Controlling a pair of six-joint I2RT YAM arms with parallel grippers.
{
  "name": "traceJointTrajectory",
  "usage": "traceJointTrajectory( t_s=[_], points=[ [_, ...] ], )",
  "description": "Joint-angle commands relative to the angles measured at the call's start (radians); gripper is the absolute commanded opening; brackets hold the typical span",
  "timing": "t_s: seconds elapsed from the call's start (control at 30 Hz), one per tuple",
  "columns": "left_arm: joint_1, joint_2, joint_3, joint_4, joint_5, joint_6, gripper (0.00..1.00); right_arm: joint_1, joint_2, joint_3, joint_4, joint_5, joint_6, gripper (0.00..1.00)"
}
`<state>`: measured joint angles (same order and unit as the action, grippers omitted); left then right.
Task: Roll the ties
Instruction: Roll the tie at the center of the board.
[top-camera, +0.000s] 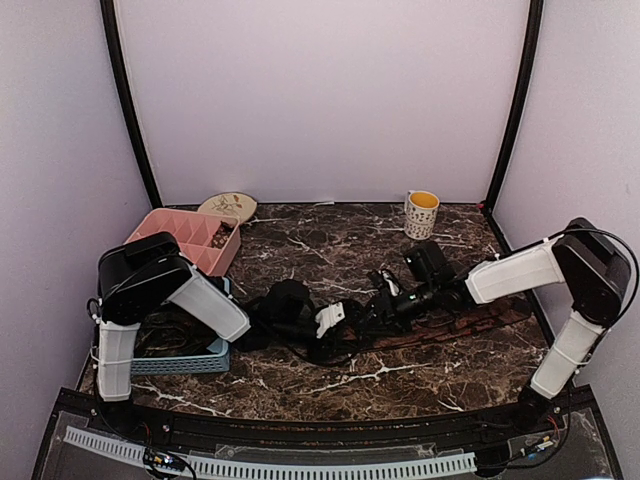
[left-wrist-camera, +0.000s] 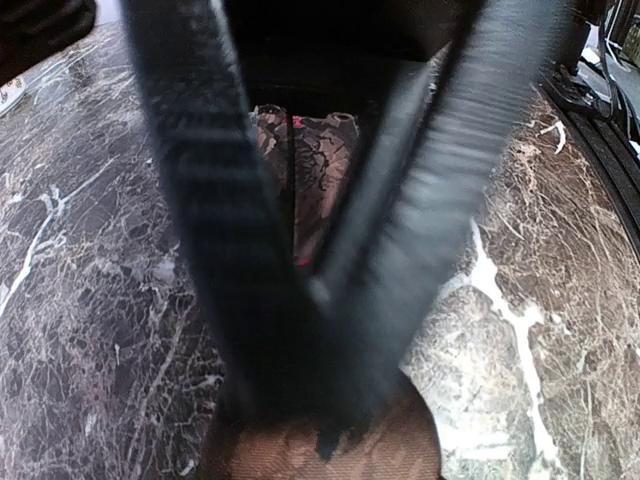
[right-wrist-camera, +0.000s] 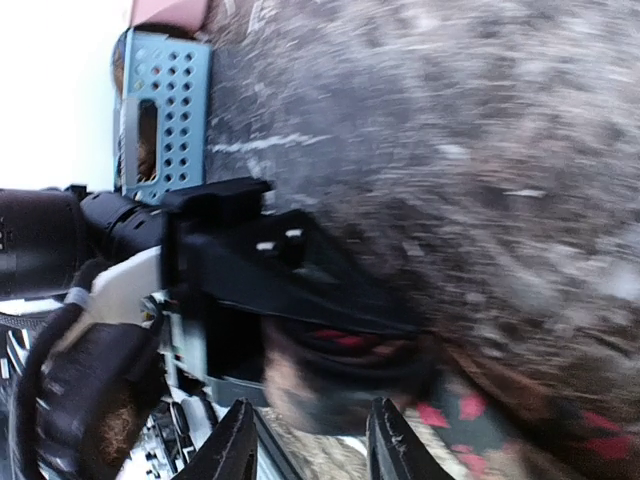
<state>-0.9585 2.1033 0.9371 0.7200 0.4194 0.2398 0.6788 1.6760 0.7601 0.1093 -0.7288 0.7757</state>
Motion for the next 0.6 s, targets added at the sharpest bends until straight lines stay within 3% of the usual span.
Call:
traceJointTrajectory(
  t_s=[0.0, 0.13, 0.33, 0.43, 0.57],
  points=[
    [0.0, -0.015, -0.006, -0.192, -0.032, 0.025, 0.34, 0.056, 0.039, 0.063, -0.054, 0.015, 0.004, 0.37],
    [0.0, -0.016, -0.005, -0.193, -0.029, 0.026, 0.34, 0.068, 0.092, 0.11, -0.125, 0.046, -0.029, 0.33],
    [0.0, -0.017, 0.001, -0.201, -0.028, 0.03, 0.34, 0.066, 0.134, 0.106, -0.178, 0.076, -0.06, 0.02],
    [0.0, -0.018, 0.003, -0.204, -0.029, 0.036, 0.34, 0.06, 0.13, 0.088, -0.172, 0.087, -0.064, 0.0],
    [0.001, -0.028, 0.004, -0.193, -0.034, 0.026, 0.53, 0.041, 0.116, 0.054, -0.142, 0.08, -0.065, 0.0]
  ],
)
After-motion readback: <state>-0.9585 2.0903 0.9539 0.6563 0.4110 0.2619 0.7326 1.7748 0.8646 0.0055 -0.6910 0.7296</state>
